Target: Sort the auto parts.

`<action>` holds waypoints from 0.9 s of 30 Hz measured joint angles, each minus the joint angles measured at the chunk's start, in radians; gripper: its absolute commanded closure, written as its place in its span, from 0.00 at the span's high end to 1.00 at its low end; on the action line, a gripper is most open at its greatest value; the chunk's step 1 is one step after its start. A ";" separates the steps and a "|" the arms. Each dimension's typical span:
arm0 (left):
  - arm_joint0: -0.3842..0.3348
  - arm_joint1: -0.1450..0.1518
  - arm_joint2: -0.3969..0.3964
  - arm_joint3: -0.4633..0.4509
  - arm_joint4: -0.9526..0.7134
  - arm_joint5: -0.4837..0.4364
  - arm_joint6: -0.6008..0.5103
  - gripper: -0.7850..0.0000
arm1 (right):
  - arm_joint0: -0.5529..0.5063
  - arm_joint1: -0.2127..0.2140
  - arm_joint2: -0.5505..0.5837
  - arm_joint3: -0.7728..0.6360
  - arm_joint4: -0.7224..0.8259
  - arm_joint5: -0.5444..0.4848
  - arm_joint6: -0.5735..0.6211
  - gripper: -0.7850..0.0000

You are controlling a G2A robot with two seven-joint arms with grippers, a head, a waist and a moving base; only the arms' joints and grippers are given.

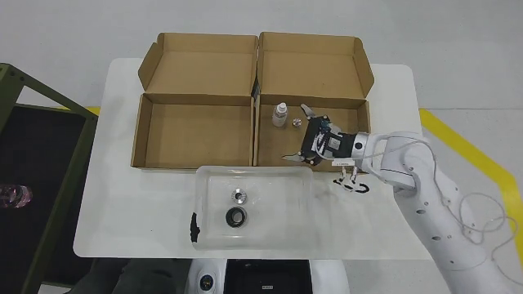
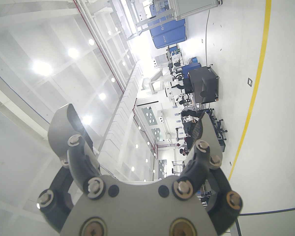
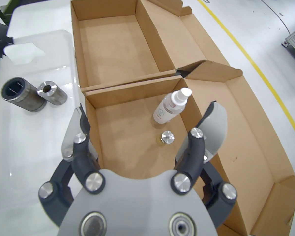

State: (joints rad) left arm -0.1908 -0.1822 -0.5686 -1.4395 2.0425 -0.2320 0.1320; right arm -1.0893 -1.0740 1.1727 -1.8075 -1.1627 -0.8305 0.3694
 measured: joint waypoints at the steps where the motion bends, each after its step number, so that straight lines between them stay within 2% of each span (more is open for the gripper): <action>1: 0.000 0.000 0.000 0.000 0.000 0.000 0.000 1.00 | -0.011 0.001 0.001 -0.014 0.008 -0.004 -0.005 1.00; 12: 0.000 0.000 0.000 0.000 0.000 0.000 0.000 1.00 | -0.102 0.006 -0.037 -0.131 0.063 -0.012 -0.009 1.00; 20: 0.000 0.000 0.000 0.000 0.000 0.000 0.000 1.00 | -0.130 -0.002 -0.128 -0.168 0.035 0.053 0.028 1.00; 27: 0.000 0.000 0.000 0.000 0.000 0.000 0.000 1.00 | -0.120 -0.008 -0.191 -0.168 -0.069 0.031 -0.012 1.00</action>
State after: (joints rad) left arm -0.1908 -0.1823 -0.5686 -1.4395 2.0425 -0.2320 0.1320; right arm -1.2096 -1.0820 0.9820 -1.9752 -1.2318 -0.7991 0.3573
